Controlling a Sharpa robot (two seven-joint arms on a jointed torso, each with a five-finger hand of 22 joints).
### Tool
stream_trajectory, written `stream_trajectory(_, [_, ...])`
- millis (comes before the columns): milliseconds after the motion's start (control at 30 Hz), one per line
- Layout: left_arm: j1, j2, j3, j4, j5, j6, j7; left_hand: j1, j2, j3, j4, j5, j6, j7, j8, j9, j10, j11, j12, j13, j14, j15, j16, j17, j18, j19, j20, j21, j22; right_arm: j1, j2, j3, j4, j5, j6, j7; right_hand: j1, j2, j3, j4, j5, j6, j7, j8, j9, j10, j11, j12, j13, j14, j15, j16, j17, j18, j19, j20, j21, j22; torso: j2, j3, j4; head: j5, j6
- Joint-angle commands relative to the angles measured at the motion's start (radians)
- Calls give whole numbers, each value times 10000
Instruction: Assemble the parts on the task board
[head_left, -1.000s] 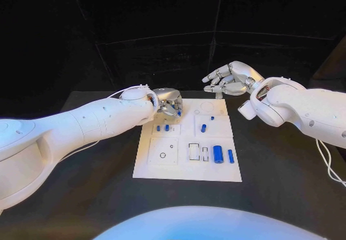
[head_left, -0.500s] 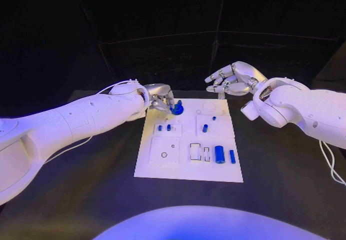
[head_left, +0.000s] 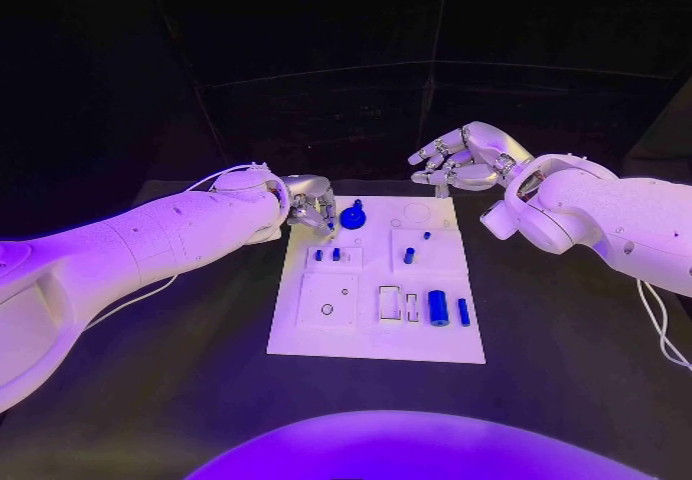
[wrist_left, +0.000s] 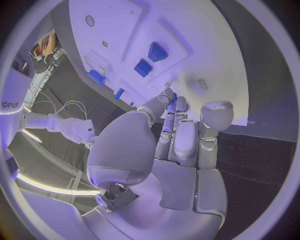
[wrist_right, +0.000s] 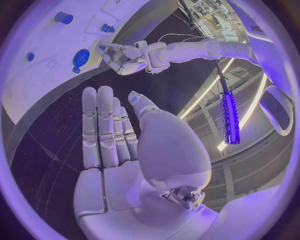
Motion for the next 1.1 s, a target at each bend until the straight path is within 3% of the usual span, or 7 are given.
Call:
stream_trajectory(33, [6,14,0,-5,67,404,-137,-80,-16,21,28,2,17,29,-20,14,87,-6,-51,4,6,-40,-48,-10,-64,58,-1,26,-5,21,15,7,-1,-7,61,89,92,30,37,36,60,-100,0,27,10,-41,-10,32,-14,-46,1,-43,13,124,55,4,-42,-13,-1,-6,1,-11,-7])
stream_trajectory(1100, [-37,106,-11,50,65,540,-220,-81,1,34,31,3,30,26,-34,14,108,-11,-81,7,-8,-41,-72,-74,-78,68,1,81,81,20,61,7,-25,-7,74,100,101,35,49,49,65,-104,2,44,10,-44,-10,49,-32,-40,2,-45,16,123,63,3,-50,-17,-4,3,3,3,-29])
